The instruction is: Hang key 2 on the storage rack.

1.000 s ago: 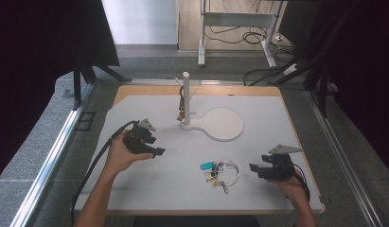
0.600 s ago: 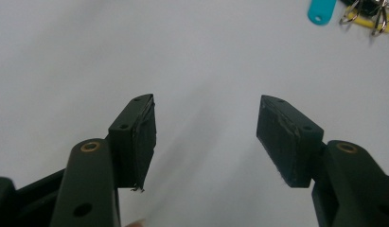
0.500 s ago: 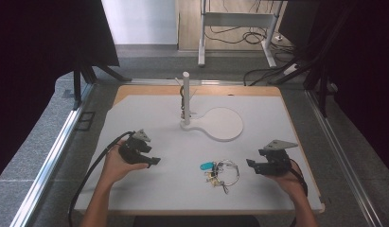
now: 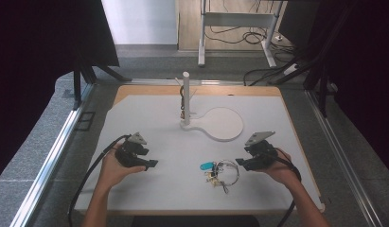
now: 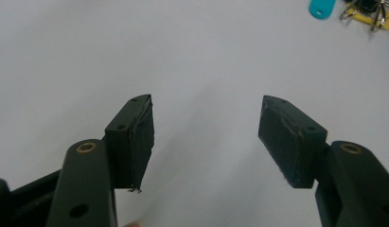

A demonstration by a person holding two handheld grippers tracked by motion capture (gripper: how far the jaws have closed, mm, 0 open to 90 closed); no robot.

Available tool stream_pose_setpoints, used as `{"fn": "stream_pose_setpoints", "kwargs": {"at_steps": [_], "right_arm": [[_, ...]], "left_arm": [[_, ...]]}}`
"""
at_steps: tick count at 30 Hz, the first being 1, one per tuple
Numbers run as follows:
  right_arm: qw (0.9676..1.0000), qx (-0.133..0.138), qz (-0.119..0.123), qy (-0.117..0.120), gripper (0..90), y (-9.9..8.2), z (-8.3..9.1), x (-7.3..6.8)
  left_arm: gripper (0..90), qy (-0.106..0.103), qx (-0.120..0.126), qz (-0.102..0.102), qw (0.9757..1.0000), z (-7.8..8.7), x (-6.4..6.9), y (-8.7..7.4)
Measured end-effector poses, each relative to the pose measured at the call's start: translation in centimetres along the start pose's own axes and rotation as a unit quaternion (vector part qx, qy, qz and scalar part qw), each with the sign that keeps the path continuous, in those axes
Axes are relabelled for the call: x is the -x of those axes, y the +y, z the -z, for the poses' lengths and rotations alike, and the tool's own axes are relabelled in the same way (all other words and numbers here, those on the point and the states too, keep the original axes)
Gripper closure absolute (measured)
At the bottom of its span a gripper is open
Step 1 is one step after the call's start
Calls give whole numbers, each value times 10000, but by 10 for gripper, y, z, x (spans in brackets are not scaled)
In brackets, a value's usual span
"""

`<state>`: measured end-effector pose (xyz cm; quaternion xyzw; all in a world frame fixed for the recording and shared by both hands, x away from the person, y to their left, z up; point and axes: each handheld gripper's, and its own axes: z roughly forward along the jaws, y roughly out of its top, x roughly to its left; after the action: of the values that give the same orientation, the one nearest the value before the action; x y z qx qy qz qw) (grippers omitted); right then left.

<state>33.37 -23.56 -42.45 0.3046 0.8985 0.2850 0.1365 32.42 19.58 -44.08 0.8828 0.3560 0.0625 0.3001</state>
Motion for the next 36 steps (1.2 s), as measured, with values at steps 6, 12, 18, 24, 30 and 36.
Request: {"fn": "stream_pose_setpoints", "kwargs": {"at_steps": [6, 12, 18, 24, 30, 36], "right_arm": [[9986, -409, 306, 126, 458, 19, -16, -5], [9955, -755, 474, 314, 500, 29, -33, -6], [9923, -990, 586, 460, 547, 32, -42, -10], [9888, -1198, 731, 505, 583, 36, -53, -12], [9832, -1425, 971, 599, 629, 40, -67, -15], [9799, -1587, 890, 822, 713, 41, -74, -9]], "left_arm": [[374, 10, -37, 79, 10000, -4, -3, -4], [373, -33, -144, 49, 9999, -9, -2, -7], [373, 79, -166, 50, 9998, -9, -1, -8], [372, 30, -178, 17, 9998, -9, 1, -8], [372, 110, -254, 11, 9996, -11, 2, -9], [371, 97, -310, -42, 9995, -12, 3, -9]]}}
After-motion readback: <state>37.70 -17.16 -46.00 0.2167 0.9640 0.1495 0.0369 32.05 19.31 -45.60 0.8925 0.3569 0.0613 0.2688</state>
